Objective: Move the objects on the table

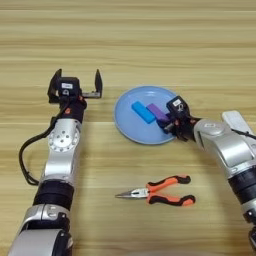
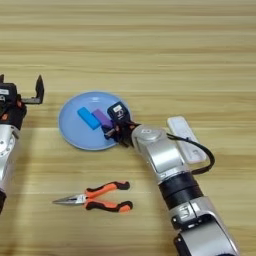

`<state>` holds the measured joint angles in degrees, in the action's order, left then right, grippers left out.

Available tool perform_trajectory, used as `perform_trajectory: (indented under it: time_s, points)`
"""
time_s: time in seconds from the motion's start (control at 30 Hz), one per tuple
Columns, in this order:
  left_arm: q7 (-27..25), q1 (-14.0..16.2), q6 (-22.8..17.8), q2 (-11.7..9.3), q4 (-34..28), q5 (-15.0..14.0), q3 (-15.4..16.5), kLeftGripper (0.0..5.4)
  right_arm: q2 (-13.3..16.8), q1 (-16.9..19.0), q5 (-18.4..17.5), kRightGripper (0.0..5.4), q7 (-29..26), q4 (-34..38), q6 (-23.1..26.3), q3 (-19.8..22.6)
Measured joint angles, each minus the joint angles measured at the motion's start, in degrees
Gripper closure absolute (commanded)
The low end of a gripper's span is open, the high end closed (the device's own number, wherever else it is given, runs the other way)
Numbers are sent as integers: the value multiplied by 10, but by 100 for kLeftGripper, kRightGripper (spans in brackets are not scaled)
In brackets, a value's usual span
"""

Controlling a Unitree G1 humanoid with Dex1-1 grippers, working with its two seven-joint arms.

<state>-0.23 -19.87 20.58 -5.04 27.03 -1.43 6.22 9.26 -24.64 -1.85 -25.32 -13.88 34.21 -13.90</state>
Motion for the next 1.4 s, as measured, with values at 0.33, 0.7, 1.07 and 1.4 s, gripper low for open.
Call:
perform_trajectory:
  time_s: [0.33,0.7,1.07,1.4]
  points:
    - [0,0,0,0,0,0,0,0,15,3,0,398,-1,20,7,5]
    - [0,-2,0,0,0,0,0,0,36,7,5,398,0,74,15,19]
    - [-1,-3,0,0,0,0,0,0,59,17,-8,398,-10,165,25,48]
    - [-7,-3,0,-1,0,0,-5,0,108,24,-28,398,-41,219,23,77]
